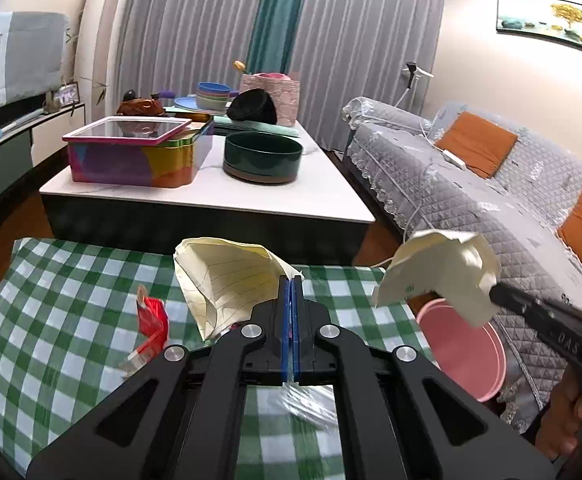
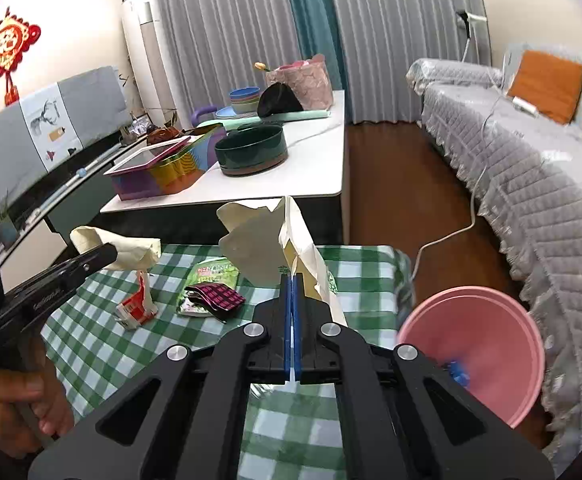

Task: Collect trash
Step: 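Carry the cream paper and white bag over the pink basin and release both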

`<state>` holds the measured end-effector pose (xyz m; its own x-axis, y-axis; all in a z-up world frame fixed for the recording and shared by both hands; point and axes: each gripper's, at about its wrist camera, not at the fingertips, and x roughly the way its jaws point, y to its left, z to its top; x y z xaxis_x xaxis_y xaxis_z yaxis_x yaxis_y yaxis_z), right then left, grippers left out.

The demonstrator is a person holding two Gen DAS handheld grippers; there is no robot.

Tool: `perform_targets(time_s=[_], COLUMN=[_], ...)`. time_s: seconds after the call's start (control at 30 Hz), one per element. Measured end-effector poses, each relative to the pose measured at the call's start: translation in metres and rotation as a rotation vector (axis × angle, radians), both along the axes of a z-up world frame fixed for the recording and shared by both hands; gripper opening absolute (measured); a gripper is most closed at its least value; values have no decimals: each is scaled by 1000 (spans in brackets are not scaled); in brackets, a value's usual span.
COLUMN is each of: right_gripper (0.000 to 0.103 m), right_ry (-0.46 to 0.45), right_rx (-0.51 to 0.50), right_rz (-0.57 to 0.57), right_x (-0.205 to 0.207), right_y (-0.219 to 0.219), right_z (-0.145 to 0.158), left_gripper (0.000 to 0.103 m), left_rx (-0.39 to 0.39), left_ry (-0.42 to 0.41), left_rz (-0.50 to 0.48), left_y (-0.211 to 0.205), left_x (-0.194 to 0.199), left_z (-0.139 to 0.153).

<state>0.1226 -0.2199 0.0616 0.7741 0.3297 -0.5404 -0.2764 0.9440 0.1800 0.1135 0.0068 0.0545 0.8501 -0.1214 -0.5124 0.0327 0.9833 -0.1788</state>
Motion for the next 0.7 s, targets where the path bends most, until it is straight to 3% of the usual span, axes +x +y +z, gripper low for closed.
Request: perform_targets(time_s=[0.27, 0.7], right_gripper=[1, 1], right_ry=[-49, -22], right_rx=[-82, -59], right_rz=[-35, -179], right_x=[-19, -13], right_y=[-26, -86], right_z=[12, -18], left_gripper=[1, 1], left_rx=[10, 60], left_ry=[8, 20], left_rz=[-30, -133], left_y=[-22, -78], left_x=[-23, -22], left_z=[-14, -27])
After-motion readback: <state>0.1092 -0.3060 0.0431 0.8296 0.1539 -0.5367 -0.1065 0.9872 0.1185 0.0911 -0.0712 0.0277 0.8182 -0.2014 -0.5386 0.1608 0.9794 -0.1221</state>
